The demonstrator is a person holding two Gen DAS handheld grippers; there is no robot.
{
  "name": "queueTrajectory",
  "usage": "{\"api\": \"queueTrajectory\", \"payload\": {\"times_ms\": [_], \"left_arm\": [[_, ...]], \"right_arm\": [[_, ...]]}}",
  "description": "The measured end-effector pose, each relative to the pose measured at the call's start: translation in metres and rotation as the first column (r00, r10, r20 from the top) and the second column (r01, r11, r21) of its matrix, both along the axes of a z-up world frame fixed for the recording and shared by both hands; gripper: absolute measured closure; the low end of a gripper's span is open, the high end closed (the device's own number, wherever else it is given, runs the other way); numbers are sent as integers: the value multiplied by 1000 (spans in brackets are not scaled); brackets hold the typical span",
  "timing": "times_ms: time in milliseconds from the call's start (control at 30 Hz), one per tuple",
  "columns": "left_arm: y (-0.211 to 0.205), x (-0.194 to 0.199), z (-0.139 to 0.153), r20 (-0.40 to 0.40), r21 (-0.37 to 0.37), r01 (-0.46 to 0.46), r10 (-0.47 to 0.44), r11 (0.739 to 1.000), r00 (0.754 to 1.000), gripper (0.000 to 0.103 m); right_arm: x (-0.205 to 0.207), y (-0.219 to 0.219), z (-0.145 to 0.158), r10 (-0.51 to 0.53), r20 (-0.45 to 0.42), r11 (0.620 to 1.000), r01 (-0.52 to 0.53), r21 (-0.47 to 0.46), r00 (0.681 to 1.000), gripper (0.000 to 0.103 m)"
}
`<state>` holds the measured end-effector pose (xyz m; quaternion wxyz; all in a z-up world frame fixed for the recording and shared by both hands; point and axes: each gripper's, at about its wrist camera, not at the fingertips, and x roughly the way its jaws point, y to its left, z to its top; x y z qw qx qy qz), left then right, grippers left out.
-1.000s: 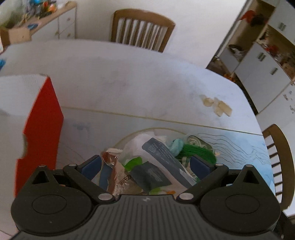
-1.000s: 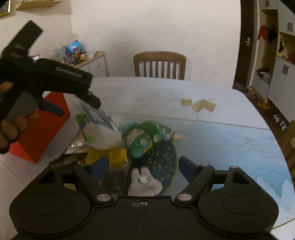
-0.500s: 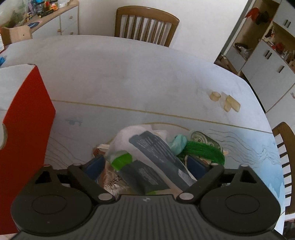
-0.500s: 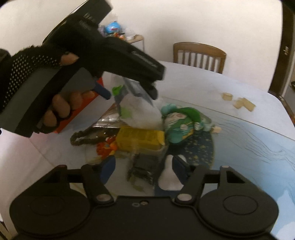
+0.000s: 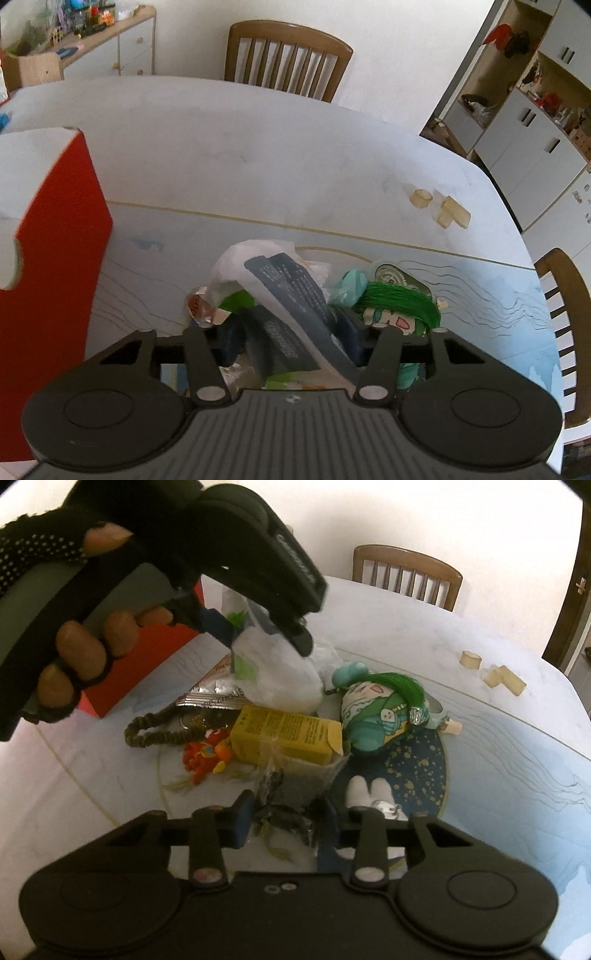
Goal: Organize objects
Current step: 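Grasp the white plastic bag with left tool while right tool grasps dark packet, then carry the white bag with left tool while right tool carries dark packet to box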
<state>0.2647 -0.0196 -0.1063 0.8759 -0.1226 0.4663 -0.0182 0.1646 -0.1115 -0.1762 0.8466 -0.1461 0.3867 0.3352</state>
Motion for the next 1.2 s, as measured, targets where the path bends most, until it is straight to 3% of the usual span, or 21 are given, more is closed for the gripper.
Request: {"api": "queueTrajectory", "payload": {"times_ms": [367,667,933,1200], "left_arm": [[21,-21,21,22,-52,4,-2,999,1000,68],[61,-42,48,31,-118,83,-80,990,996,68],[121,-64,76,41,-122,122,-118,985,992,68],[184,-72,97,49,-96,84,-79,992,996,68]], "right_arm": [[-4,-11,24,-28,-3,999,28,41,1000,69],[-11,-6,57,-108,-8,989,108,96,994,69],[-24,40,98,-66,39,989,60,135,997,69],[-25,98,125,-4,72,986,-8,166,997,69]]}}
